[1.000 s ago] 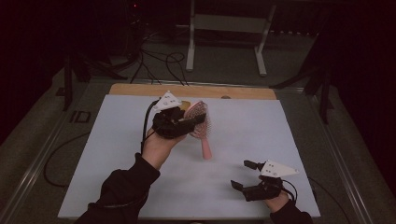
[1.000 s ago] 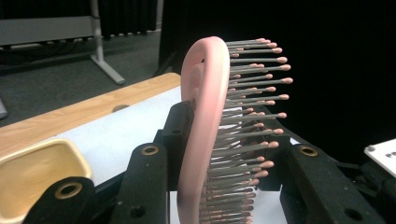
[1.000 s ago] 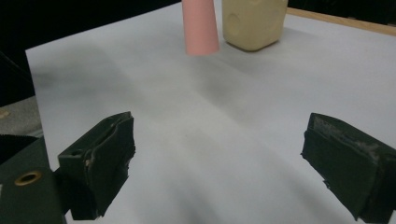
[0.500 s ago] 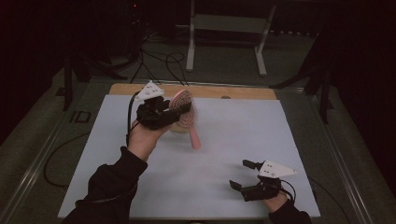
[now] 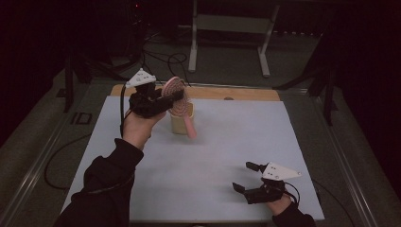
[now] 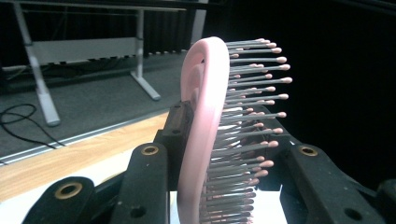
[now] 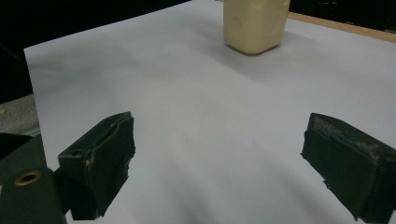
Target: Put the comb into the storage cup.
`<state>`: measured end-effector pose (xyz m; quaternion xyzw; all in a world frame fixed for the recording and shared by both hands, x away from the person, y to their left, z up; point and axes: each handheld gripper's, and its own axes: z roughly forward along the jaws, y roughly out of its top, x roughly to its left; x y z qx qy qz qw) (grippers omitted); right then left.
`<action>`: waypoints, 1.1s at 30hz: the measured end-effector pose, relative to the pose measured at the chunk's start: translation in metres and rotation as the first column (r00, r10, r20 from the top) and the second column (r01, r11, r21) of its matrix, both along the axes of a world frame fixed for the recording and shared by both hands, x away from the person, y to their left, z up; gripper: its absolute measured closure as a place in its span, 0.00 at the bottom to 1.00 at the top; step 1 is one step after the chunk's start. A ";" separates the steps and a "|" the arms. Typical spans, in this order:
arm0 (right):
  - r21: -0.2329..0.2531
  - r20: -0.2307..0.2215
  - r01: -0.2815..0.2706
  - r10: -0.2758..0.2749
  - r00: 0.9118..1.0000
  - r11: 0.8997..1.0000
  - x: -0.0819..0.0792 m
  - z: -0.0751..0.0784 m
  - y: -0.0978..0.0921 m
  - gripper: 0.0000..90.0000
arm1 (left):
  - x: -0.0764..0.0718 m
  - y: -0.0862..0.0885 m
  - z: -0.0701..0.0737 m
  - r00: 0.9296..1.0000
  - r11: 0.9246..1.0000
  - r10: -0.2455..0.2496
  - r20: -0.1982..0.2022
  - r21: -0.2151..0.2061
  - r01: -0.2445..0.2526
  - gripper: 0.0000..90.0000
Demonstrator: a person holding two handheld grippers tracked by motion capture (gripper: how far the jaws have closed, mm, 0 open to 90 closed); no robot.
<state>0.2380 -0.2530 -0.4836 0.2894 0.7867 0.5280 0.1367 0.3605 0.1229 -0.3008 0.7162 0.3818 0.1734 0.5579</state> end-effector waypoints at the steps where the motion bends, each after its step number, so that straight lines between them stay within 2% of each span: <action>1: 0.000 -0.003 0.000 0.000 1.000 1.000 0.000 0.000 0.000 0.10 | 0.001 0.001 0.001 1.000 1.000 0.003 0.006 0.000 -0.003 0.72; 16: 0.008 -0.001 -0.002 0.002 1.000 1.000 0.000 0.001 0.000 0.10 | 0.026 0.007 0.007 0.997 0.997 0.072 0.006 -0.013 -0.072 0.72; 22: 0.007 0.000 -0.003 0.003 1.000 1.000 0.000 0.001 -0.001 0.10 | 0.031 0.007 0.011 0.993 0.994 0.106 0.042 -0.006 -0.106 0.72; 27: 0.007 0.000 -0.004 0.004 1.000 1.000 0.000 0.001 -0.001 0.10 | 0.037 0.006 0.013 0.990 0.991 0.136 0.034 -0.018 -0.136 0.72; 33: 0.002 0.006 0.000 0.000 1.000 1.000 -0.001 0.002 -0.001 0.10 | 0.044 0.007 0.015 0.986 0.987 0.160 0.044 -0.017 -0.160 0.72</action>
